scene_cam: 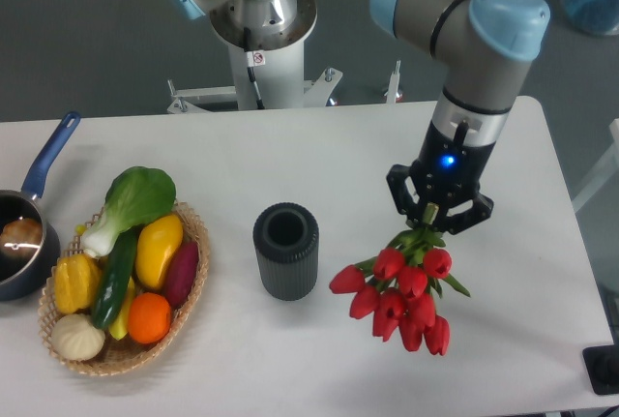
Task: Insert the flowers into the vase
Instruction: 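Lift the held red tulip bunch up and toward the black vase, then swing the tulips over the vase and lower stems into its opening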
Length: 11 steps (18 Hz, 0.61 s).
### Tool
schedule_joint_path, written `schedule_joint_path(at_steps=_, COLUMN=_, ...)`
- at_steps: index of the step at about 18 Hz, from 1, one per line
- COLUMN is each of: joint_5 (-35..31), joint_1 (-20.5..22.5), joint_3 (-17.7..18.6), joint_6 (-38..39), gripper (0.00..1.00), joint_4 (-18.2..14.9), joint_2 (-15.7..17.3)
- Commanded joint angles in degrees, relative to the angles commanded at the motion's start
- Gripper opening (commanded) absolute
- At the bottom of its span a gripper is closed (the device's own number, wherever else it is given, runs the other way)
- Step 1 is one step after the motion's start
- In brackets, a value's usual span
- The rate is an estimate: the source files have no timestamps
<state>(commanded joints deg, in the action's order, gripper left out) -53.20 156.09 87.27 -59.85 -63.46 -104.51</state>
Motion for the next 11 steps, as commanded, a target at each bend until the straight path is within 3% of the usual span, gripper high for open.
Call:
schedule_joint_path(at_steps=4, joint_5=9.32, joint_1=2.02, joint_3=2.64, joint_6=0.17, gripper=0.06, joint_4=0.18, joint_2=2.11)
schedule_joint_path(at_steps=11, joint_5=27.78, joint_1=5.98, joint_3=7.30, joint_6=-0.35, gripper=0.06, joint_4=2.64, joint_2=2.55)
